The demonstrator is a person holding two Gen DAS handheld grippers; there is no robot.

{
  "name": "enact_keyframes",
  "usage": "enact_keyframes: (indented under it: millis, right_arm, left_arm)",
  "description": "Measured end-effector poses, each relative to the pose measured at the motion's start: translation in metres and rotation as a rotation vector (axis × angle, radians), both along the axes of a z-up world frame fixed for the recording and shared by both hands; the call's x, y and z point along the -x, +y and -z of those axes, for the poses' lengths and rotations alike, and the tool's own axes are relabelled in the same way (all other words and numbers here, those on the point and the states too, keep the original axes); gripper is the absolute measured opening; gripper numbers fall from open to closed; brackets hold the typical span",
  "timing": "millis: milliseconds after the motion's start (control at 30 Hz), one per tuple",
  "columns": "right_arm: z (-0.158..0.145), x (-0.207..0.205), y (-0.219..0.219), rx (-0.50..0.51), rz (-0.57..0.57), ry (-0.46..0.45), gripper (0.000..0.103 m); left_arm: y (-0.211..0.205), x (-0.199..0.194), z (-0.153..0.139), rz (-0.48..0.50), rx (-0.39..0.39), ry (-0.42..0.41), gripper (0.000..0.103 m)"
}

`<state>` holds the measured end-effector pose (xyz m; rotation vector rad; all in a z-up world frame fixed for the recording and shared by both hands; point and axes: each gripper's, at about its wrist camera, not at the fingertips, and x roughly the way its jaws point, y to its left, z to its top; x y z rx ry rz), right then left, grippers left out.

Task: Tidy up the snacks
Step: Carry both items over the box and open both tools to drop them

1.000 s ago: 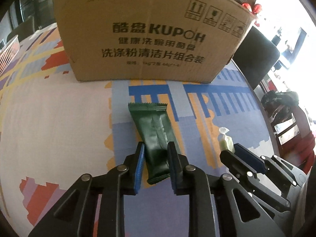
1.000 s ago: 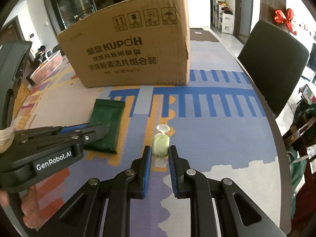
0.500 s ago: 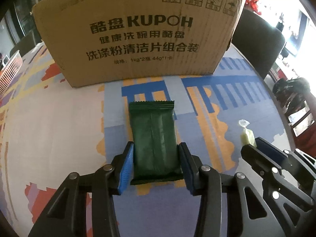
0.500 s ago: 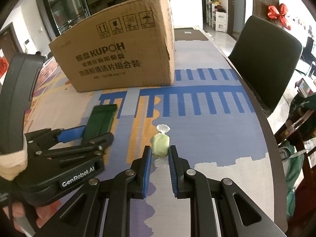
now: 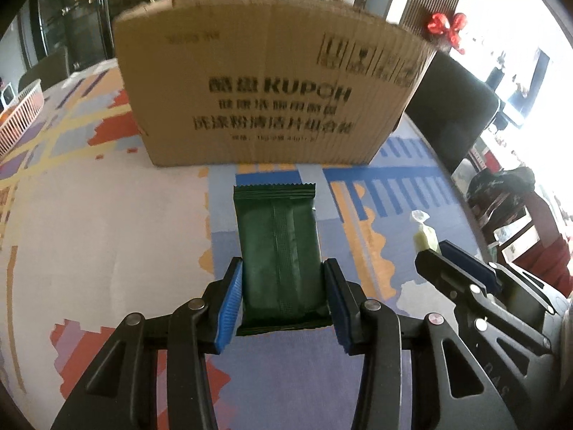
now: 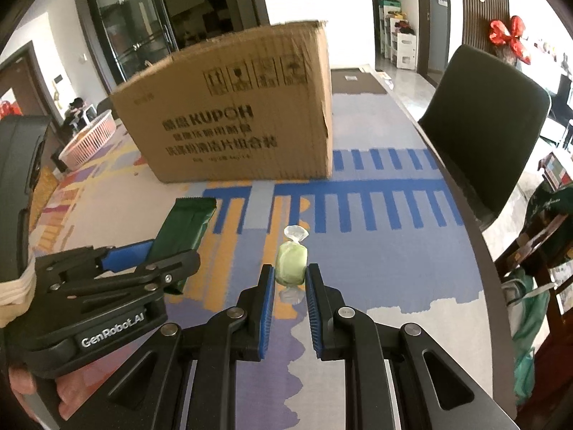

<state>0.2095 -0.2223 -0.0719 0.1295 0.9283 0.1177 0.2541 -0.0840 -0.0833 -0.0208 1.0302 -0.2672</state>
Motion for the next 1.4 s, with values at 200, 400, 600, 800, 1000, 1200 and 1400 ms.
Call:
enact_keyframes:
  millis: [200,400,600,800,1000,1200,1400]
  right_arm:
    - [-0.026,0.002,0.003,-0.006,-0.004,-0.061,0.019]
    - [-0.053,0.001,0.009,-0.013,-0.009,-0.127,0.019]
    - [-0.076,-0.004,0.014,-0.016,-0.012,-0.190,0.019]
    - [-0.099,-0.010,0.020,-0.018,-0.020,-0.244,0.019]
    - [-0.118,-0.020,0.025,-0.020,-0.024,-0.286,0.019]
    - [-0.132,-0.033,0.028,-0.023,-0.022,-0.308,0.019]
    - [-0.144,-0.045,0.030,-0.015,-0.025,-0.326,0.019]
  left_arm:
    - [0.005,0.005,-0.028,-0.009,0.025,-0.077,0.044]
    - [0.010,0.010,-0.061,-0.014,0.041,-0.167,0.044]
    - [0.018,0.011,-0.087,-0.016,0.052,-0.227,0.044]
    - [0.026,0.002,-0.106,-0.027,0.071,-0.264,0.044]
    - [0.031,-0.007,-0.122,-0.038,0.079,-0.295,0.044]
    - [0.034,-0.017,-0.140,-0.034,0.073,-0.338,0.044]
    - [0.035,-0.027,-0.152,-0.024,0.062,-0.361,0.044]
